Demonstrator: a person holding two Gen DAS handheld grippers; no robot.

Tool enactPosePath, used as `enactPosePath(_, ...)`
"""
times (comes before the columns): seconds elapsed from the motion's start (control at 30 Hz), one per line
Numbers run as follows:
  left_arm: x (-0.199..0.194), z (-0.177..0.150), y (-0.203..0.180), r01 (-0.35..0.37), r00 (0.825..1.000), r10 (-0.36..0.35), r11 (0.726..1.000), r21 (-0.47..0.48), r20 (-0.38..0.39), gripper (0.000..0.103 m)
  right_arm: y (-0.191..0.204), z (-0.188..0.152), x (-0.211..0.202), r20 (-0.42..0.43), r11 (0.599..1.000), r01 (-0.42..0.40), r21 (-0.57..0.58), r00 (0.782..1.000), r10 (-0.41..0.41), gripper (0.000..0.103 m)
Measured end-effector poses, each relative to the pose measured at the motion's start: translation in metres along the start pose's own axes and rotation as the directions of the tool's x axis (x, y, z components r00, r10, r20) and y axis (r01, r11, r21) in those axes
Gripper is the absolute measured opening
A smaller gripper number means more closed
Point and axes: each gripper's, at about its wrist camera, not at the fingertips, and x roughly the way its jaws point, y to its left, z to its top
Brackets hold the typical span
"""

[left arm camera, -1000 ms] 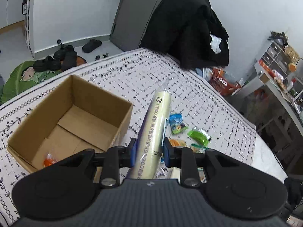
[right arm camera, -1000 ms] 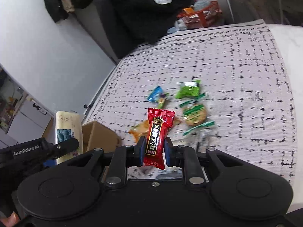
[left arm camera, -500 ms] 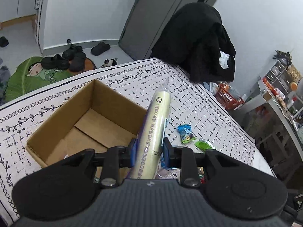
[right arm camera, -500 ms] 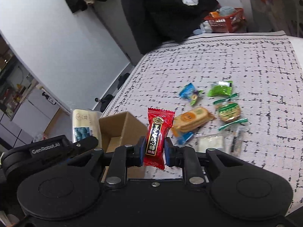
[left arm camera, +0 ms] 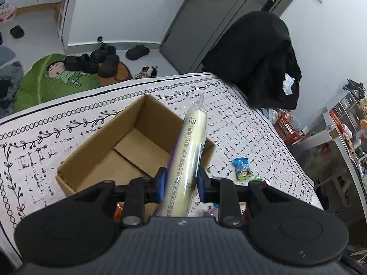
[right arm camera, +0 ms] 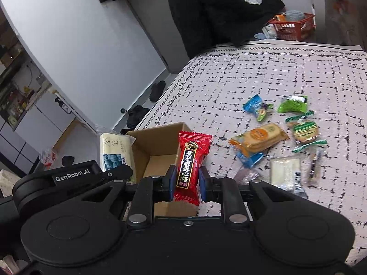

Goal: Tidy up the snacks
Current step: 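Carry the bread roll and red bar over the box and release both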

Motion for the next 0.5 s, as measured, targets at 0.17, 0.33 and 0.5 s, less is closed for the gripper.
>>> enactPosePath(0.17, 0.001, 0.005, 0.013, -0.006, 1.000, 0.006, 1.000, -0.029, -0.003, 0.027, 0.012, -0.002, 0.010, -0.012, 1.000, 0.000, -0.013, 1.000, -0.001, 0.020)
enactPosePath(0.33, 0.006, 0.008, 0.024, -0.011, 1.000, 0.010, 0.998, -0.061, -0.025, 0.027, 0.021, -0.003, 0.023, -0.045, 1.000, -0.017, -0.004, 0.999, 0.017, 0.020)
enactPosePath(0.5, 0.007, 0.011, 0.037, -0.033, 0.999, 0.030, 0.992, -0.122, -0.033, 0.029, 0.033, -0.001, 0.031, -0.053, 1.000, -0.023, -0.004, 0.998, 0.023, 0.020)
